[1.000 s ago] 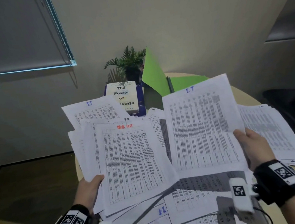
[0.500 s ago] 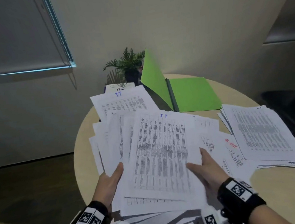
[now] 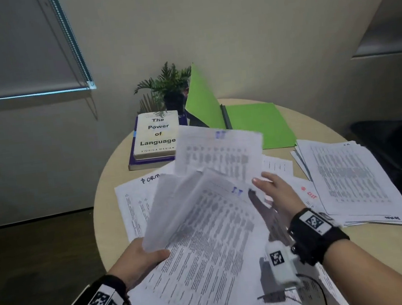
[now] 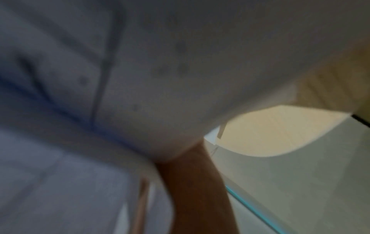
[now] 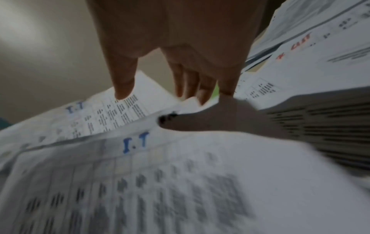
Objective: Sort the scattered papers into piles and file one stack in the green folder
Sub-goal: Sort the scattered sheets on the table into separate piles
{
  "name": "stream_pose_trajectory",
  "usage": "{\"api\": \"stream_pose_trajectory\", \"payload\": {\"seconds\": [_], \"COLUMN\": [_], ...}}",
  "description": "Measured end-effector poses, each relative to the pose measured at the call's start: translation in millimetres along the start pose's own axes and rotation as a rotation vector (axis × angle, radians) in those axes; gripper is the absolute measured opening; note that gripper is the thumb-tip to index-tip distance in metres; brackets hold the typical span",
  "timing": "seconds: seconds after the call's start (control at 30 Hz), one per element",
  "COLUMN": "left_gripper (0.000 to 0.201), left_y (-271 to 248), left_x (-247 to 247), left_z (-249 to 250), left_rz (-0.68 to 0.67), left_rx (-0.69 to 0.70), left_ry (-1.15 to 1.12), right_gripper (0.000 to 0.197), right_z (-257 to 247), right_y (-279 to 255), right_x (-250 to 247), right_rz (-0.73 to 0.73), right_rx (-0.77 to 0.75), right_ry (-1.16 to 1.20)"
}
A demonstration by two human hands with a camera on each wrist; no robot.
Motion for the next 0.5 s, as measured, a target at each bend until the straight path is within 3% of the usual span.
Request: {"api": "stream_pose_trajectory", "payload": {"seconds": [0.07, 0.27, 0.4, 0.5], "left_gripper": [0.060, 0.084, 0.053, 0.024], "left_y": [-0.8, -2.2, -12.1, -24.0], "left_x": [4.4, -6.3, -31.0, -55.3], "left_z": [-0.3, -9.0, -16.7, -23.1], "left_rz": [-0.022, 0.054, 0.171, 0.301], "left_rx": [0.001, -0.039, -0.049, -0.096], "left_ry": [0.022, -0.036, -0.153, -0.214], "right_gripper": [0.015, 0.011, 0.011, 0.005], "right_z": [-10.6, -18.1, -7.5, 10.0], "right_y": [4.4, 18.8, 28.9, 28.7], "right_x": [3.2, -21.7, -56.1, -69.7], "right_rz": [-0.031, 0.211, 0.379, 0.384], "right_rx": [-0.013, -0.103, -0.094, -0.015], "right_ry": [0.076, 0.079, -0.055, -0.189]}}
Point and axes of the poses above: each hand's wrist, its own y-axis towards the middle knuckle, its own x-axis out of the palm, z = x × y, the point moved 6 cm from there along y, towards the middle knuckle, and after that the axes turned 8 degrees about y, right-handed, at the moved point
